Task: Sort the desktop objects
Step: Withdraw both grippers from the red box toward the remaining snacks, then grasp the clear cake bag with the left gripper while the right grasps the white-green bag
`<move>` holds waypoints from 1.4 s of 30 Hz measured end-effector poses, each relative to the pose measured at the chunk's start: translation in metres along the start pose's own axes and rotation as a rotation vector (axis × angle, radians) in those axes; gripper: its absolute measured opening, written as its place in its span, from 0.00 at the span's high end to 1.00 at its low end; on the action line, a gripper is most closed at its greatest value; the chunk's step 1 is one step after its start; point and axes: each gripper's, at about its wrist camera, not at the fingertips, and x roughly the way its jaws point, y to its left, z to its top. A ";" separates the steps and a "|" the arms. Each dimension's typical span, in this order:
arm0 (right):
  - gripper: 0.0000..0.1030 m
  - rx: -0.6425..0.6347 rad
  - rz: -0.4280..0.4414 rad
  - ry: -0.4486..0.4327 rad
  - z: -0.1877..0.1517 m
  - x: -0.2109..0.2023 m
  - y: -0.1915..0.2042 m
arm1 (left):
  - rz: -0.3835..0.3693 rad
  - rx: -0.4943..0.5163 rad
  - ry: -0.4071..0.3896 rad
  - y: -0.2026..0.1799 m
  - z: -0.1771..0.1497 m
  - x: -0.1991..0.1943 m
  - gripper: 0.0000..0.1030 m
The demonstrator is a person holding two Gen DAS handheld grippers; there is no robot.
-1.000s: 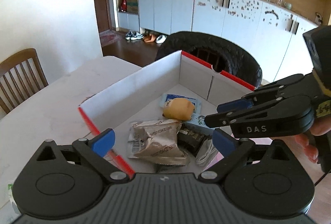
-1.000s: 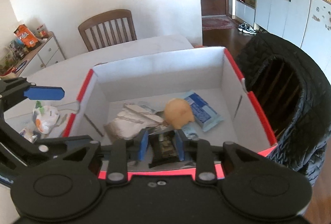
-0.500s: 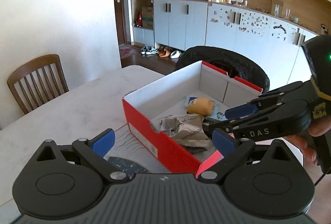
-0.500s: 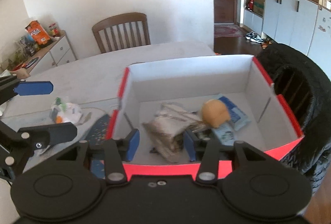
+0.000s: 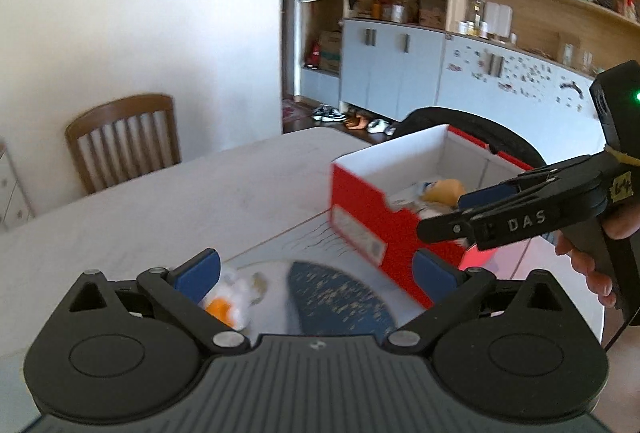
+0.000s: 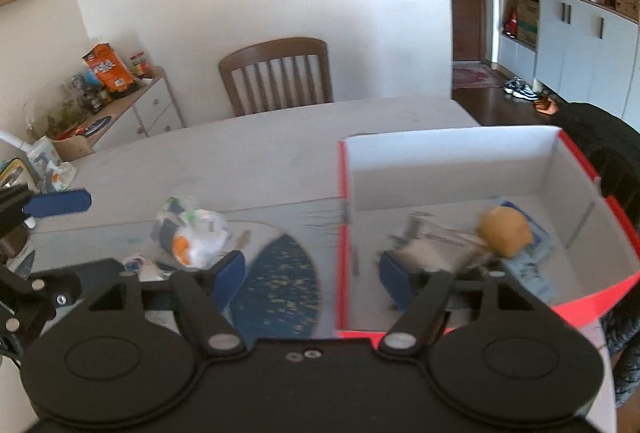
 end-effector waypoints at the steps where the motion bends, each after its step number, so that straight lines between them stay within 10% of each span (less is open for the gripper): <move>1: 0.22 -0.006 0.009 -0.003 0.001 0.003 0.005 | 0.011 -0.011 0.002 0.007 -0.005 -0.002 0.00; 42: 0.11 -0.421 0.241 0.146 0.031 0.186 0.130 | 0.107 -0.124 0.182 0.108 -0.103 0.067 0.00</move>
